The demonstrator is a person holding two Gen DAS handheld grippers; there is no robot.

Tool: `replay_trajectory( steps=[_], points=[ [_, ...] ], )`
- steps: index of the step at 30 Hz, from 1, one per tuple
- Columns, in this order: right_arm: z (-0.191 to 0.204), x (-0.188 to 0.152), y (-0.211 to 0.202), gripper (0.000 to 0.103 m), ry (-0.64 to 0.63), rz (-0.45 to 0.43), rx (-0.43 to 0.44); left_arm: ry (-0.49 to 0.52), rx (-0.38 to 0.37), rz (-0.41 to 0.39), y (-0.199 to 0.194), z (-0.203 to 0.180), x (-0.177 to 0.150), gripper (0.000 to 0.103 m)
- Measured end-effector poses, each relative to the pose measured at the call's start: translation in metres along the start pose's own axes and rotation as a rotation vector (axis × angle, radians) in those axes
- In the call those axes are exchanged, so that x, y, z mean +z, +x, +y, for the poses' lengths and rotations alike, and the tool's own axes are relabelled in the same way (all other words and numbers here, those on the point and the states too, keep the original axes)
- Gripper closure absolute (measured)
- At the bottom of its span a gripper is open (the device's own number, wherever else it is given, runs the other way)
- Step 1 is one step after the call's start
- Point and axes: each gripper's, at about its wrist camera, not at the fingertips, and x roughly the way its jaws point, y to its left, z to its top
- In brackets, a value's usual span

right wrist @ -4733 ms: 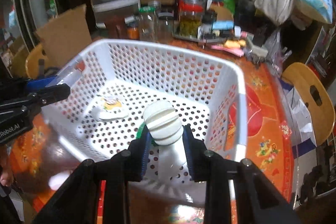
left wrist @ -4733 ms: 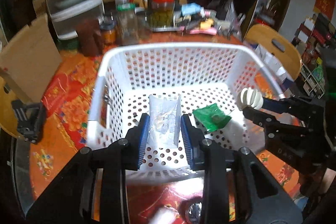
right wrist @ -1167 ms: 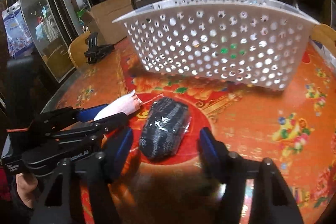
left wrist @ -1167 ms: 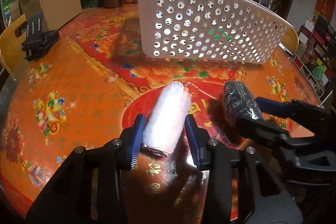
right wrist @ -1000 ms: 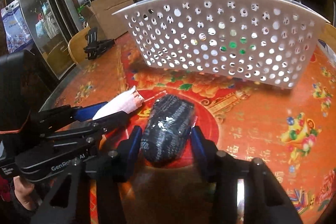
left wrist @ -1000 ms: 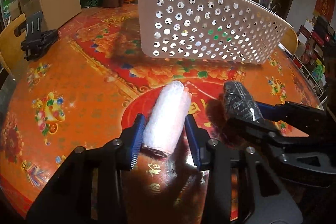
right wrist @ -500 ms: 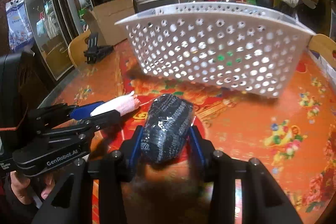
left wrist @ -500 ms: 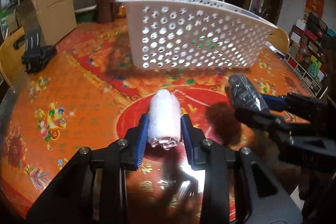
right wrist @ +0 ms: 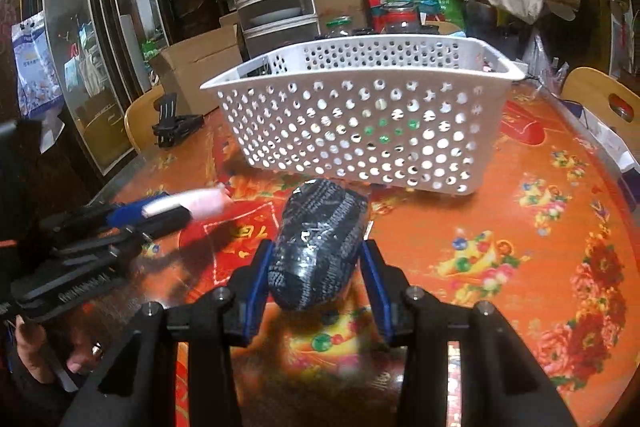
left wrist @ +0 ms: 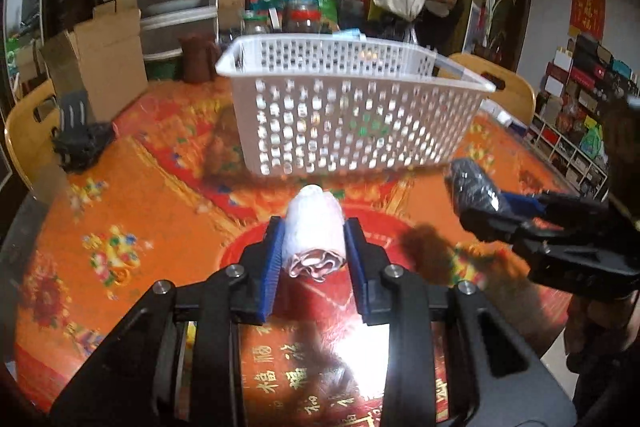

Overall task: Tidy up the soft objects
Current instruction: 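Lift the sock and pink roll and carry them over the basket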

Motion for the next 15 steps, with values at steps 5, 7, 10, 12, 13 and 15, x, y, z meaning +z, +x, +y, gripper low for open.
replay_trajectory(
  steps=[5, 7, 10, 12, 13, 15],
  points=[
    [-0.007, 0.003, -0.014, 0.060, 0.004, -0.026, -0.010, 0.004, 0.006, -0.047, -0.021, 0.001, 0.014, 0.075],
    [-0.008, 0.005, -0.020, 0.060, -0.001, -0.034, -0.018, 0.004, 0.008, -0.060, -0.028, 0.002, 0.019, 0.075],
    [-0.009, 0.010, -0.029, 0.060, -0.009, -0.050, -0.032, 0.007, 0.010, -0.082, -0.040, 0.002, 0.028, 0.075],
    [-0.010, 0.015, -0.035, 0.060, -0.012, -0.064, -0.040, 0.007, 0.011, -0.095, -0.048, 0.002, 0.033, 0.075],
    [-0.010, 0.018, -0.039, 0.060, -0.015, -0.070, -0.045, 0.007, 0.010, -0.097, -0.051, 0.001, 0.036, 0.075],
    [-0.011, 0.025, -0.047, 0.060, -0.022, -0.084, -0.058, 0.006, 0.007, -0.104, -0.056, 0.001, 0.044, 0.075]
  ],
)
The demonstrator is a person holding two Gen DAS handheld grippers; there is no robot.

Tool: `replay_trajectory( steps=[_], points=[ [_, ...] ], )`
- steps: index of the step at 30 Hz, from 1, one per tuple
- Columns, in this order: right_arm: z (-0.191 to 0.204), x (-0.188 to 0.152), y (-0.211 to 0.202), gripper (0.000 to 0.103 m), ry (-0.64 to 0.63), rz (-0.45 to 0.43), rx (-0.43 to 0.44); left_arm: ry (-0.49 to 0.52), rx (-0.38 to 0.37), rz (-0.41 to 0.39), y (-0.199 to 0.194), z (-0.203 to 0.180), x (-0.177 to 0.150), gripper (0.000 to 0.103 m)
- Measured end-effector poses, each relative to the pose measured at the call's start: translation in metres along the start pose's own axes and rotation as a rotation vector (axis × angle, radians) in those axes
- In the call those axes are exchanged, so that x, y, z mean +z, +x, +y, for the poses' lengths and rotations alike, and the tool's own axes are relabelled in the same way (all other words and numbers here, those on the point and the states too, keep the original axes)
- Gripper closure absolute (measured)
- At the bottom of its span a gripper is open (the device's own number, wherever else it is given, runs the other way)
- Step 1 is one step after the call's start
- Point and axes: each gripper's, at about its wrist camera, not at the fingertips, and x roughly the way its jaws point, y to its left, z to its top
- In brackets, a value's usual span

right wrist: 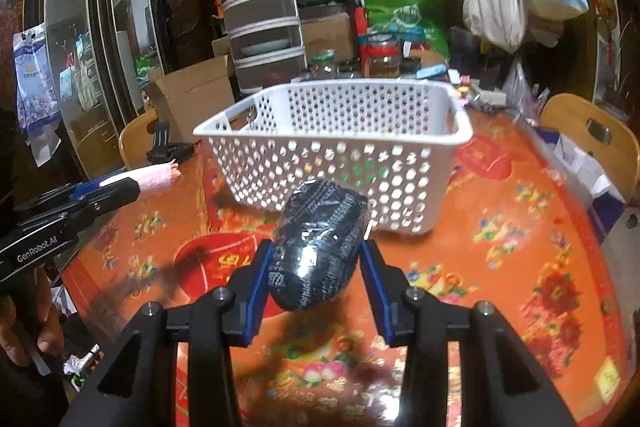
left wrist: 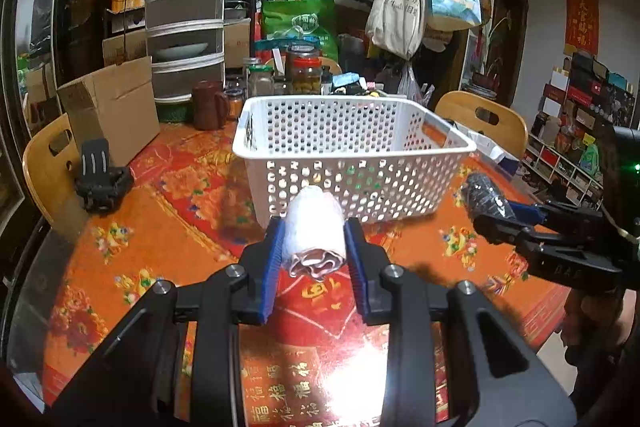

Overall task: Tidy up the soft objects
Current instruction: 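Lift the sock and pink roll and carry them over the basket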

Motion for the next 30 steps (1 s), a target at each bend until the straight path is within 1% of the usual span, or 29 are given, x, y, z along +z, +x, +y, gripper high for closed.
replay_trajectory(
  steps=[4, 9, 13, 16, 19, 21, 23, 26, 28, 30],
  points=[
    [-0.003, 0.023, -0.012, 0.060, -0.023, -0.033, -0.030, 0.006, -0.013, -0.019, -0.005, -0.002, 0.023, 0.075],
    [-0.005, 0.056, -0.020, 0.060, -0.051, -0.059, -0.055, 0.015, -0.021, -0.041, -0.004, -0.005, 0.060, 0.075],
    [-0.005, 0.090, -0.010, 0.060, -0.106, -0.043, -0.091, 0.025, -0.022, -0.041, 0.006, -0.007, 0.094, 0.075],
    [-0.010, 0.111, 0.002, 0.060, -0.113, -0.022, -0.105, 0.038, 0.000, -0.037, 0.019, -0.011, 0.118, 0.075],
    [-0.017, 0.129, 0.021, 0.060, -0.106, 0.000, -0.117, 0.038, -0.003, -0.006, 0.042, -0.014, 0.138, 0.075],
    [-0.024, 0.137, 0.036, 0.060, -0.094, 0.021, -0.125, 0.043, 0.008, 0.030, 0.066, -0.017, 0.150, 0.075],
    [-0.029, 0.144, 0.058, 0.060, -0.087, 0.062, -0.135, 0.057, 0.019, 0.065, 0.092, -0.021, 0.157, 0.075],
    [-0.040, 0.149, 0.091, 0.060, -0.073, 0.124, -0.148, 0.053, 0.040, 0.143, 0.136, -0.021, 0.162, 0.075],
    [-0.047, 0.148, 0.112, 0.060, -0.060, 0.163, -0.157, 0.042, 0.048, 0.185, 0.158, -0.019, 0.160, 0.075],
    [-0.054, 0.145, 0.127, 0.060, -0.052, 0.199, -0.165, 0.019, 0.042, 0.237, 0.184, -0.015, 0.158, 0.075]
  ],
)
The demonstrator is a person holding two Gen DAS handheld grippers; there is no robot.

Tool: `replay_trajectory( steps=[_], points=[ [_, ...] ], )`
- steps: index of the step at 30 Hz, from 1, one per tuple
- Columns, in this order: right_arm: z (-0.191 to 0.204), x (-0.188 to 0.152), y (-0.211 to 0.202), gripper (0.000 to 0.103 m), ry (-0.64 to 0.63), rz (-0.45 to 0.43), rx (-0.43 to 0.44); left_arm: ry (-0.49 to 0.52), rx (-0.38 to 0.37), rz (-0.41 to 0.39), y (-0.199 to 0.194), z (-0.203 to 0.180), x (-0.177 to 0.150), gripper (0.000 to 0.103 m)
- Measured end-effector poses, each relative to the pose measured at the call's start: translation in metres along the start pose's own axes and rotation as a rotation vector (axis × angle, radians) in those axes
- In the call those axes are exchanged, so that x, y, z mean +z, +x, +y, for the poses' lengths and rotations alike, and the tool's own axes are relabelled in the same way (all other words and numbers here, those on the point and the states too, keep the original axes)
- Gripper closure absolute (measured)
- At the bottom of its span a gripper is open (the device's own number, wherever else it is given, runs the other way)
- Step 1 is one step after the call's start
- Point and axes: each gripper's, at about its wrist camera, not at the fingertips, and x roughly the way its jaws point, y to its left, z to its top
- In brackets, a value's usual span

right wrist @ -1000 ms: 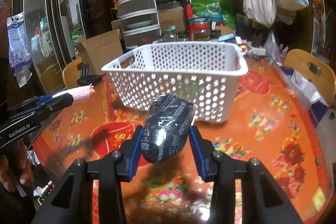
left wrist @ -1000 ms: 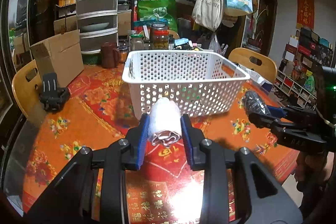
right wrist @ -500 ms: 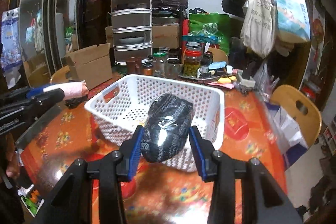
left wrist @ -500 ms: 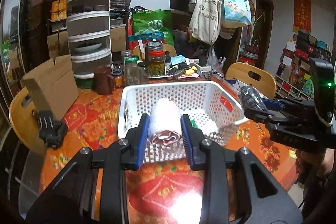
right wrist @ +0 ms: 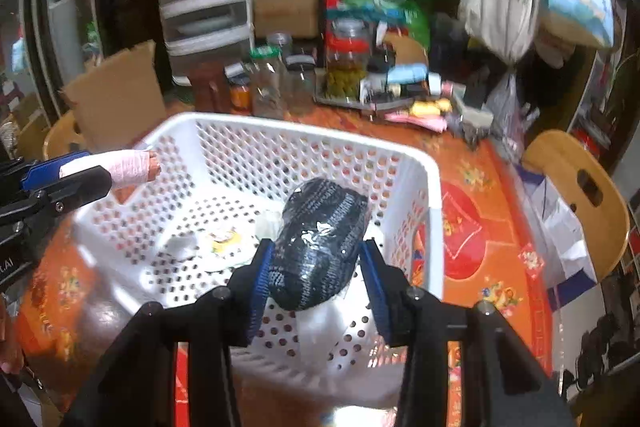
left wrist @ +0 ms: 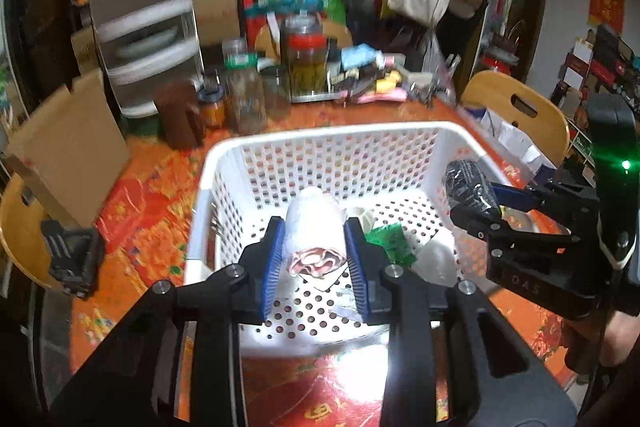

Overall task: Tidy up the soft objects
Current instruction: 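Lift the sock and pink roll and carry them over the basket, then open both tools to release the sock and roll into the basket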

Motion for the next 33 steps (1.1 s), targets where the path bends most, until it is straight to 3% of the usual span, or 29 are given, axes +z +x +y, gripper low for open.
replay_trajectory(
  steps=[10, 24, 26, 27, 29, 31, 33],
  points=[
    [-0.002, -0.004, 0.040, 0.060, 0.000, 0.068, -0.003, -0.002, 0.022, 0.090, 0.059, 0.011, -0.019, 0.075],
    [0.007, -0.004, 0.038, 0.059, -0.013, 0.053, -0.011, 0.005, 0.011, 0.084, 0.063, 0.009, -0.025, 0.074],
    [0.007, -0.005, 0.037, 0.055, -0.009, 0.045, -0.013, -0.002, 0.009, 0.082, 0.061, 0.010, -0.025, 0.066],
    [0.008, -0.005, 0.035, 0.048, -0.012, 0.041, -0.019, -0.004, 0.010, 0.077, 0.060, 0.010, -0.026, 0.061],
    [0.009, -0.006, 0.032, 0.037, -0.013, 0.028, -0.012, -0.002, 0.015, 0.061, 0.054, 0.010, -0.027, 0.042],
    [0.009, -0.006, 0.027, 0.034, -0.011, 0.015, -0.009, -0.001, 0.014, 0.040, 0.048, 0.011, -0.028, 0.031],
    [0.008, -0.006, 0.022, 0.025, -0.003, 0.002, -0.003, -0.004, 0.011, 0.020, 0.039, 0.012, -0.029, 0.027]
  ],
)
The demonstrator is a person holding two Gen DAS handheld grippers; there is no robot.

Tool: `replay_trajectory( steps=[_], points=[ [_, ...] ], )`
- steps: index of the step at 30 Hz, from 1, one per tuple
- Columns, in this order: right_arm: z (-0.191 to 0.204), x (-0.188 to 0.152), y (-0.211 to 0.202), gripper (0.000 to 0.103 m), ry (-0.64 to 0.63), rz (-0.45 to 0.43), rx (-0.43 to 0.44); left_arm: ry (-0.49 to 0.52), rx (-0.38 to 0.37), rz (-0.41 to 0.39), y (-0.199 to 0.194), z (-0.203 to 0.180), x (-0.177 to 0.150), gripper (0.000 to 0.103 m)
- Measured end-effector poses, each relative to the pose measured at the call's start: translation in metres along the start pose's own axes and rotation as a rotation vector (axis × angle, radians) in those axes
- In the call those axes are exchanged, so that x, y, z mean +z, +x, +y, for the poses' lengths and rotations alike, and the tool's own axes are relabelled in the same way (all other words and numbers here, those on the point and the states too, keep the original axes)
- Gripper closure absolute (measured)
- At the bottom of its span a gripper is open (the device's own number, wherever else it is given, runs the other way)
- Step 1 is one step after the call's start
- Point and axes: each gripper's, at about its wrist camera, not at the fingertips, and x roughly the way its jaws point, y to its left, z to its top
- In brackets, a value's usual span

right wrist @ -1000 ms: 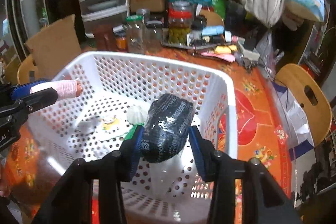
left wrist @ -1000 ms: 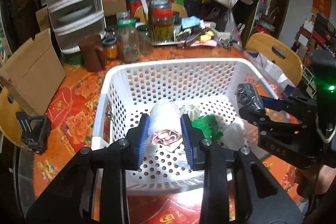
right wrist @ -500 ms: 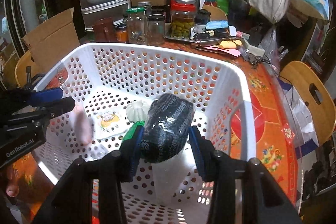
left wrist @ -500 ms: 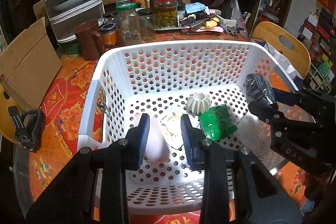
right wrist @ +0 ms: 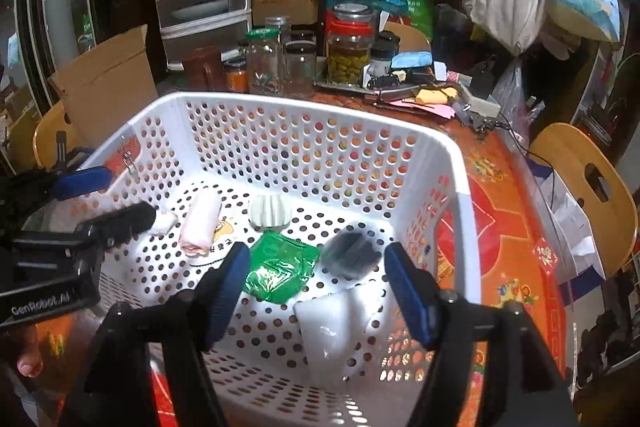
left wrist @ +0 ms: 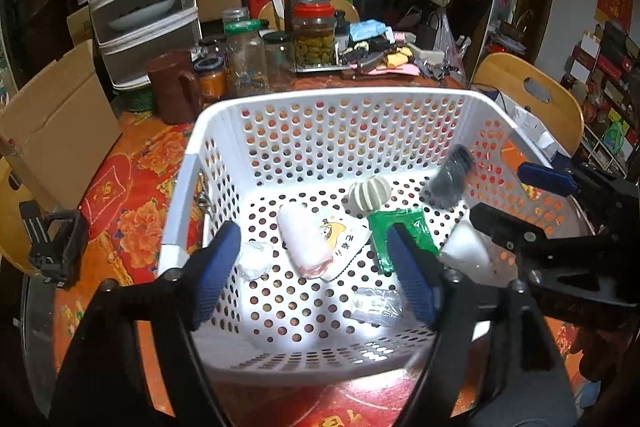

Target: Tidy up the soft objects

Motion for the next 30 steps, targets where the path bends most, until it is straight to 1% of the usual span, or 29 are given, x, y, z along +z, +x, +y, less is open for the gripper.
replay_trajectory(
  steps=[3, 4, 5, 8, 13, 17, 19, 24, 26, 28, 30],
  points=[
    [0.000, -0.001, -0.011, 0.012, 0.002, -0.024, 0.005, -0.004, -0.011, -0.025, -0.014, 0.002, -0.003, 0.012],
    [0.001, -0.003, -0.015, 0.011, 0.001, -0.030, 0.008, -0.005, -0.012, -0.030, -0.017, 0.003, -0.004, 0.004],
    [0.001, -0.005, -0.021, 0.009, 0.002, -0.039, 0.013, -0.004, -0.010, -0.039, -0.023, 0.003, -0.006, 0.000],
    [0.001, -0.012, -0.035, 0.003, 0.006, -0.064, 0.029, -0.001, 0.000, -0.052, -0.038, 0.004, -0.016, 0.000],
    [0.003, -0.026, -0.062, 0.003, 0.009, -0.101, 0.036, -0.004, 0.010, -0.064, -0.065, 0.006, -0.035, 0.000],
    [0.008, -0.043, -0.091, 0.003, 0.019, -0.112, -0.021, -0.020, 0.011, -0.112, -0.105, 0.010, -0.058, 0.000],
    [0.009, -0.053, -0.109, 0.003, 0.027, -0.134, -0.049, -0.030, 0.002, -0.129, -0.122, 0.012, -0.067, 0.000],
    [0.011, -0.080, -0.154, 0.003, 0.063, -0.190, -0.057, -0.023, -0.010, -0.169, -0.170, 0.012, -0.096, 0.000],
    [0.013, -0.091, -0.172, 0.003, 0.065, -0.210, -0.058, -0.015, 0.012, -0.189, -0.191, 0.010, -0.112, 0.000],
    [0.016, -0.101, -0.188, 0.003, 0.057, -0.223, -0.044, -0.006, 0.050, -0.201, -0.206, 0.008, -0.123, 0.000],
    [0.021, -0.111, -0.202, 0.003, 0.050, -0.228, -0.036, -0.012, 0.114, -0.227, -0.230, 0.005, -0.142, 0.000]
  ],
)
